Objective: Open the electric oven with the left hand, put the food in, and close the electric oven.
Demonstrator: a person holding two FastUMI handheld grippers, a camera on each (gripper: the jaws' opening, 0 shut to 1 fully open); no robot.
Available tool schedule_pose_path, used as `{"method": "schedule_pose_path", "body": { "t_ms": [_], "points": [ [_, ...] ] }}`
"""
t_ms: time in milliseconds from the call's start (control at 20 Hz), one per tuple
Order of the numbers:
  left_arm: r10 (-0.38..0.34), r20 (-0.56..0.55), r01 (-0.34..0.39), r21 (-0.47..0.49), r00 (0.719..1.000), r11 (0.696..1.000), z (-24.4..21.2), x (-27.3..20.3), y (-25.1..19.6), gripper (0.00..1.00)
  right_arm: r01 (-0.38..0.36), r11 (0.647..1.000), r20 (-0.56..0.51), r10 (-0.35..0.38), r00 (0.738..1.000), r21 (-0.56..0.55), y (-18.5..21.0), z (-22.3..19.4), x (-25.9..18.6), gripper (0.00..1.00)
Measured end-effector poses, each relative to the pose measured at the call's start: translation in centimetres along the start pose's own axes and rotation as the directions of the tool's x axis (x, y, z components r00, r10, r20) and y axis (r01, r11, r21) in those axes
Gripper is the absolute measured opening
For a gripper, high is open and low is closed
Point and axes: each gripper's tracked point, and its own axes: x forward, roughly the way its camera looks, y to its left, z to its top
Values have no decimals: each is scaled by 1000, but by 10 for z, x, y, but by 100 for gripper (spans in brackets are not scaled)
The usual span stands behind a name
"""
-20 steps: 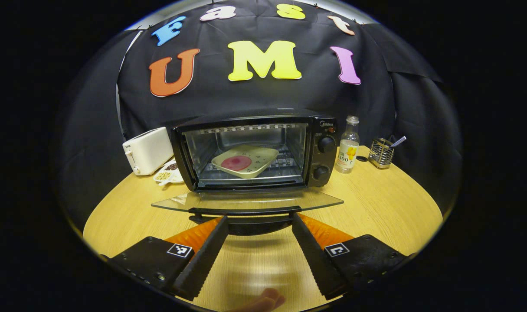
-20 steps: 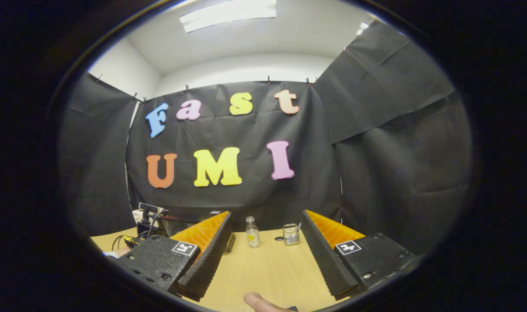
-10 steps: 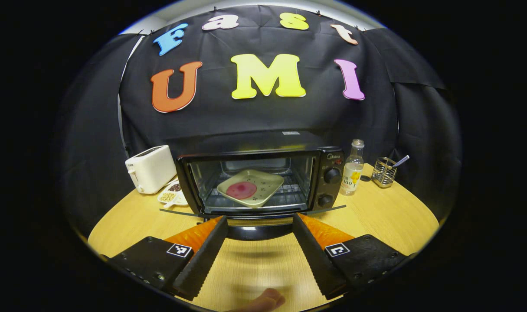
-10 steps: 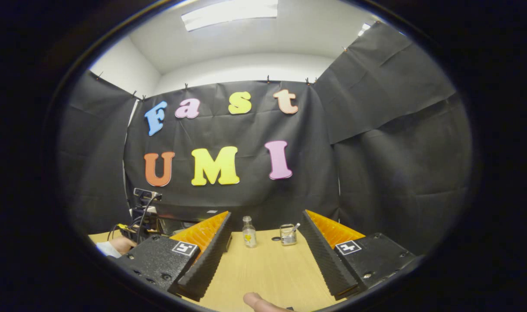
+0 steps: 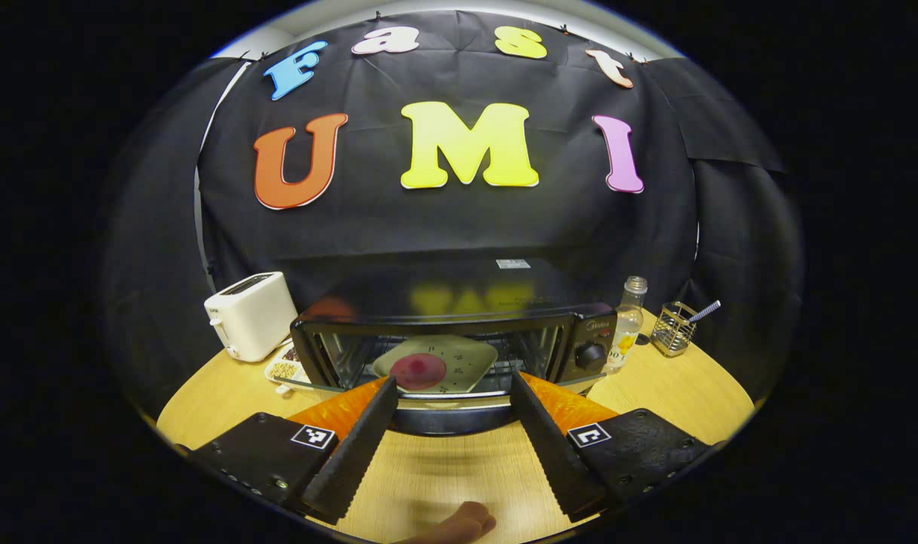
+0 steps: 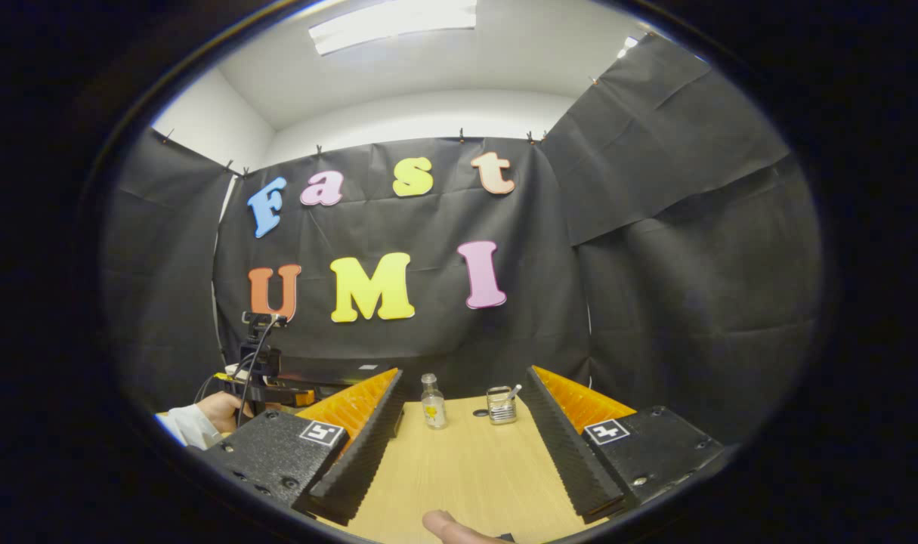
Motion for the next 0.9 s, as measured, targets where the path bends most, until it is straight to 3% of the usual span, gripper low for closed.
{"method": "schedule_pose_path", "body": {
  "t_ms": [50, 100, 400, 600, 800, 900],
  "points": [
    [9, -4, -9, -2, 1000, 1000, 2, 6, 5, 96, 1, 1000, -9, -1, 1000, 6, -1, -3, 1, 100],
    [24, -7, -24, -1, 1000, 1000, 5, 9, 12, 96, 1, 1000, -19, 0, 1000, 12, -1, -7, 1, 96],
    [29, -8, -29, -46, 1000, 999, 23, -5, 24, 96, -10, 1000, -47, 11, 999, 18, -3, -12, 0, 100],
    [12, 4, -11, -82, 1000, 997, 34, -52, 26, 96, -7, 1000, -47, 7, 999, 2, -2, -12, -4, 100],
    [45, 51, -43, -47, 998, 998, 50, -116, 34, 95, 12, 1000, -66, -11, 998, 12, -2, -15, -12, 100],
    [28, 82, -24, -46, 996, 999, 59, -152, 28, 95, 16, 1000, -66, -15, 998, 5, 0, -12, -16, 100]
  ]
}}
